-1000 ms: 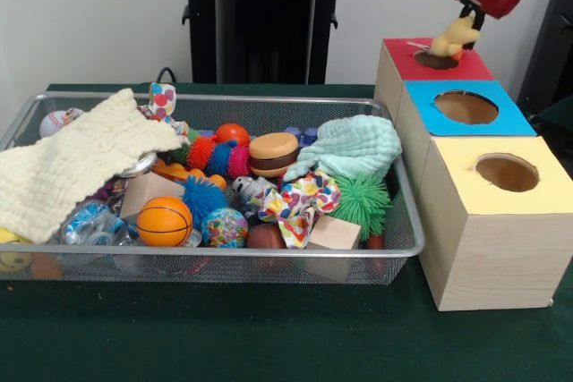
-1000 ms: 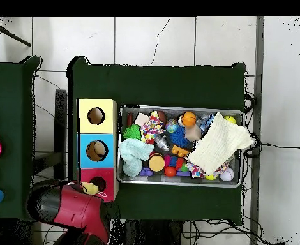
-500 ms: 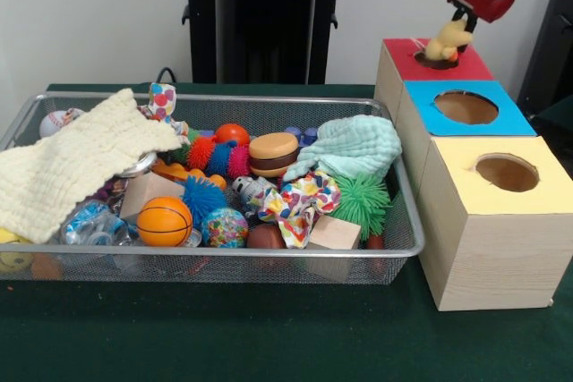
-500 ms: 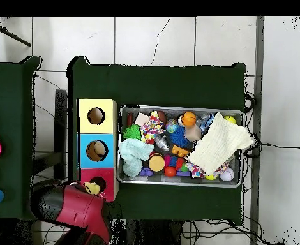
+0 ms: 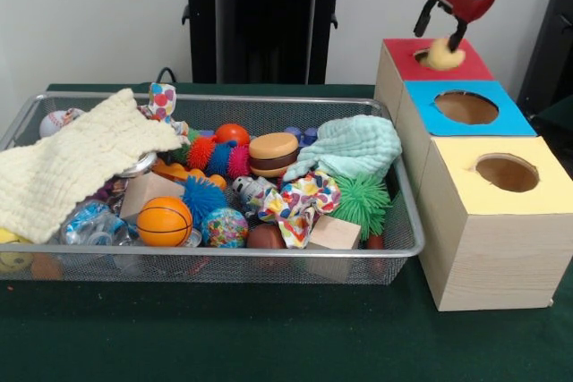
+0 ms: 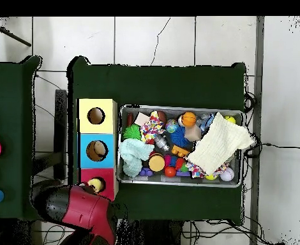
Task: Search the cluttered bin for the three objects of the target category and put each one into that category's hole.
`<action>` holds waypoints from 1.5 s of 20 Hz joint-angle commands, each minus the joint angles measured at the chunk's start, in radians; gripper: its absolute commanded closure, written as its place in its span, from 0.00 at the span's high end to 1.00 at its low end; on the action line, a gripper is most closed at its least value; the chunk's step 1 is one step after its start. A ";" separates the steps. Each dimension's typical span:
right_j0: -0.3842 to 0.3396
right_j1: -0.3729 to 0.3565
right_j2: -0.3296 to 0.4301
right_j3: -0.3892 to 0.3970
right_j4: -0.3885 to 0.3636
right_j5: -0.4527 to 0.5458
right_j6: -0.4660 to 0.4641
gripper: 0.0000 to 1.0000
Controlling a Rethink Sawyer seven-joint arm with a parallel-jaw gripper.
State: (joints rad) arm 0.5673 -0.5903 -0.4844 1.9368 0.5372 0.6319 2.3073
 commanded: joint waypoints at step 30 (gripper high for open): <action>-0.360 -0.059 0.121 -0.097 -0.262 -0.180 -0.100 1.00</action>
State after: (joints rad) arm 0.3246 -0.6644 -0.5015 1.8641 0.3759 0.6214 2.3073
